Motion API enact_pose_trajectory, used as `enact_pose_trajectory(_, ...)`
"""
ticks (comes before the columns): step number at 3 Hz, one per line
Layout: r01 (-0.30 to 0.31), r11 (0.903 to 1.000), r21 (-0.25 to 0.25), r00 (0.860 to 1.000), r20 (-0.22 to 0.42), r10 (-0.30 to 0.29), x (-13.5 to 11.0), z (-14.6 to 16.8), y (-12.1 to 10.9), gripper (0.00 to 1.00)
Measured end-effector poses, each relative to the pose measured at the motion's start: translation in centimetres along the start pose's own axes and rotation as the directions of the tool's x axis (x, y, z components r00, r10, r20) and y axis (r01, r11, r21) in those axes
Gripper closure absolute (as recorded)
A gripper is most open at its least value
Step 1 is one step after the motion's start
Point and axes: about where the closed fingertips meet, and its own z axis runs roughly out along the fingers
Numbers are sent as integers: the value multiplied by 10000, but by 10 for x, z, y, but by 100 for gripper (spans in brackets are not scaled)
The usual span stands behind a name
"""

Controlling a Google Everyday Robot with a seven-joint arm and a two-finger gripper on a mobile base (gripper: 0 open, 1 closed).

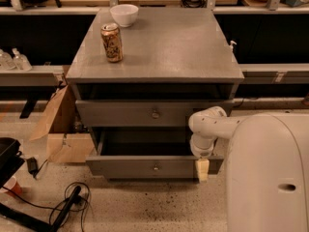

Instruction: Open middle drawer

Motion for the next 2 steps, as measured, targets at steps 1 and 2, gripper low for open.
enact_pose_trajectory(1,-115,9994,-315,9998,155,120,-3,17,-7,0)
enact_pose_trajectory(2,-334,9976,-607,9981,501,364,0,37,-1,26)
